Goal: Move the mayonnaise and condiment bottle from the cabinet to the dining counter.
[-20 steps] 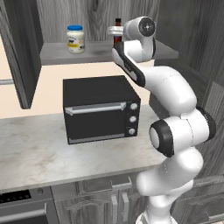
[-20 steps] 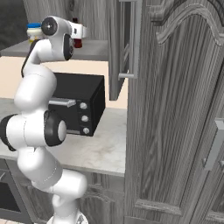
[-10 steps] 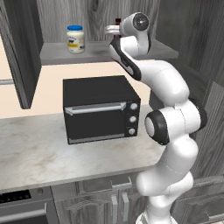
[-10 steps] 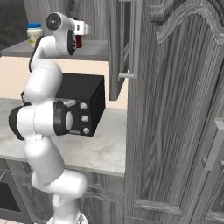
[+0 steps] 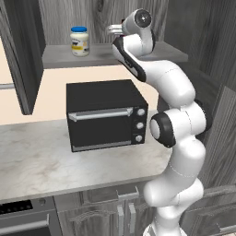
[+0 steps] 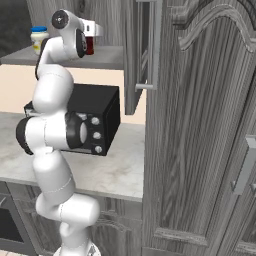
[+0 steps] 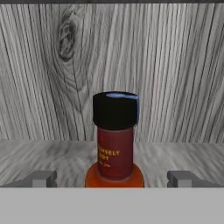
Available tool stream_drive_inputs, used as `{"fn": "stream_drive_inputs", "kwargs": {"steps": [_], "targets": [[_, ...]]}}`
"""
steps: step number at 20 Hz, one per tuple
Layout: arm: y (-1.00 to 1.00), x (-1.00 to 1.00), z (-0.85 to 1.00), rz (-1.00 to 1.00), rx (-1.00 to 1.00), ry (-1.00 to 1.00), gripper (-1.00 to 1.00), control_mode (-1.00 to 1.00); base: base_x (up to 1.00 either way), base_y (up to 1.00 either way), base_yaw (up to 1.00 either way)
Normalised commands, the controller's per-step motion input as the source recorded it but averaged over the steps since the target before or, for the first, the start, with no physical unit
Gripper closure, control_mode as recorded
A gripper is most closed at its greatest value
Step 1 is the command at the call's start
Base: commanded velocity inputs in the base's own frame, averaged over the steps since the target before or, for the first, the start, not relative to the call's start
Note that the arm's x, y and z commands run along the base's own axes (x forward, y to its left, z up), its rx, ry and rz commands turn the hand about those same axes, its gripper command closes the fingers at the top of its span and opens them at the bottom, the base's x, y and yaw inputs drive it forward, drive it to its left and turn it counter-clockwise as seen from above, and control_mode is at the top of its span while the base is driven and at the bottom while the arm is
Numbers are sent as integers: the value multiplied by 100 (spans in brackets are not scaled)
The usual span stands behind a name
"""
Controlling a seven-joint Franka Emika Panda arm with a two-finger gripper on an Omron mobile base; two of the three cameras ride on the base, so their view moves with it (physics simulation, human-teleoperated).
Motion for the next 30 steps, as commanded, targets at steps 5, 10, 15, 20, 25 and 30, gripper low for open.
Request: {"fn": "stream_drive_inputs", "kwargs": {"steps": [5,10,15,20,25,30], "targets": [[0,15,-1,0,0,3,-100,-100,0,0,0],[0,10,-7,0,0,3,-100,-100,0,0,0],[0,3,-18,0,0,3,-100,-100,0,0,0],[0,3,-12,0,0,2,100,-100,0,0,0],[0,2,0,0,0,0,100,-100,0,0,0],[0,0,0,0,0,0,100,-100,0,0,0]]}}
